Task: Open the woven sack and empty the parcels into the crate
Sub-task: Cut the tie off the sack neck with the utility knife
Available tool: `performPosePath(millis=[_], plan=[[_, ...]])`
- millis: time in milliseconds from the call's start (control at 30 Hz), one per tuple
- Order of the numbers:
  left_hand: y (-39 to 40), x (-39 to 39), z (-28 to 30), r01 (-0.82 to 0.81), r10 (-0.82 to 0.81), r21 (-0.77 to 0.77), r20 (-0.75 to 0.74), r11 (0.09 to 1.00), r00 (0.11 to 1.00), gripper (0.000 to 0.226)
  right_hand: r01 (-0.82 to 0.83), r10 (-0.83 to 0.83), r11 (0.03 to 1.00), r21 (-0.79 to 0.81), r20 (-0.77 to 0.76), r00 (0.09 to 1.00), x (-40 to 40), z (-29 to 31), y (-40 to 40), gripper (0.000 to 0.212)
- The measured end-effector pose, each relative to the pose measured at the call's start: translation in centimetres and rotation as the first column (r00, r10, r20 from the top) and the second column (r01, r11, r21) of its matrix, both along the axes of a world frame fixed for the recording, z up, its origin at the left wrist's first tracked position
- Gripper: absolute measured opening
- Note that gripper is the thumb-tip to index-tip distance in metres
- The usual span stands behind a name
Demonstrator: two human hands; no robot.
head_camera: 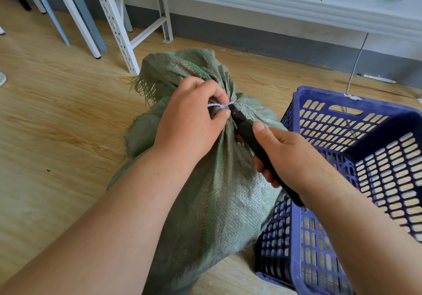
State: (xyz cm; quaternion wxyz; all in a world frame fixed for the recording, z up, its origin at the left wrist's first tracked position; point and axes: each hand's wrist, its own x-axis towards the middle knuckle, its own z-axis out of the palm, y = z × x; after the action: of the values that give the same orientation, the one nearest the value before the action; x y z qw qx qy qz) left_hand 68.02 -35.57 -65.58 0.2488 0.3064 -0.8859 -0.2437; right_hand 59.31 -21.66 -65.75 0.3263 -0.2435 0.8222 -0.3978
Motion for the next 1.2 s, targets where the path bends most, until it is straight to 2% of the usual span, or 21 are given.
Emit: performPosePath(millis=[167, 300, 400, 500, 600, 767, 967, 1133, 1200], plan=[[-0.3, 0.3, 0.0, 0.039, -0.042, 0.041, 0.087, 0.998, 0.995, 0.025, 0.0, 0.0, 1.0, 0.004, -0.016, 1.0, 0.1, 0.0, 0.2, 0.053], [-0.1, 0.1, -0.1, -0.02, 0.016, 0.062, 0.054, 0.998, 0.998, 0.018, 0.01, -0.008, 0.999, 0.047, -0.05, 0.999, 0.2, 0.0, 0.2, 0.053], [0.9, 0.0, 0.0, -0.05, 0.049, -0.045, -0.027, 0.998, 0.998, 0.015, 0.02, -0.019, 0.999, 0.035, -0.033, 0.999, 0.0, 0.3, 0.2, 0.051], [1.8, -0.1, 0.0, -0.081, 0.082, -0.116, 0.005, 0.99, 0.997, 0.013, 0.025, -0.024, 0.999, 0.03, -0.039, 0.999, 0.3, 0.4, 0.2, 0.051], [1.5, -0.1, -0.1, -0.104, 0.106, -0.076, 0.03, 0.992, 0.994, 0.009, 0.038, -0.037, 0.999, 0.02, -0.058, 0.998, 0.6, 0.1, 0.1, 0.052], [0.9, -0.1, -0.4, -0.058, 0.059, 0.015, -0.035, 0.998, 0.998, 0.002, 0.024, -0.017, 0.998, 0.059, -0.105, 0.994, 0.4, 0.3, 0.4, 0.051], [0.7, -0.4, -0.8, 0.009, -0.002, 0.066, -0.113, 0.998, 0.994, 0.003, 0.042, -0.041, 0.999, -0.018, 0.051, 0.998, 0.3, 0.2, 0.2, 0.034], [0.4, -0.6, -1.0, -0.066, 0.086, 0.142, -0.14, 0.988, 0.986, 0.009, 0.026, -0.026, 1.0, -0.003, 0.126, 0.992, 0.1, 0.6, 0.3, 0.033], [0.2, -0.6, -1.0, -0.083, 0.106, 0.164, -0.134, 0.983, 0.985, 0.011, 0.009, -0.008, 1.0, -0.001, 0.107, 0.994, -0.1, 0.9, 0.7, 0.032]])
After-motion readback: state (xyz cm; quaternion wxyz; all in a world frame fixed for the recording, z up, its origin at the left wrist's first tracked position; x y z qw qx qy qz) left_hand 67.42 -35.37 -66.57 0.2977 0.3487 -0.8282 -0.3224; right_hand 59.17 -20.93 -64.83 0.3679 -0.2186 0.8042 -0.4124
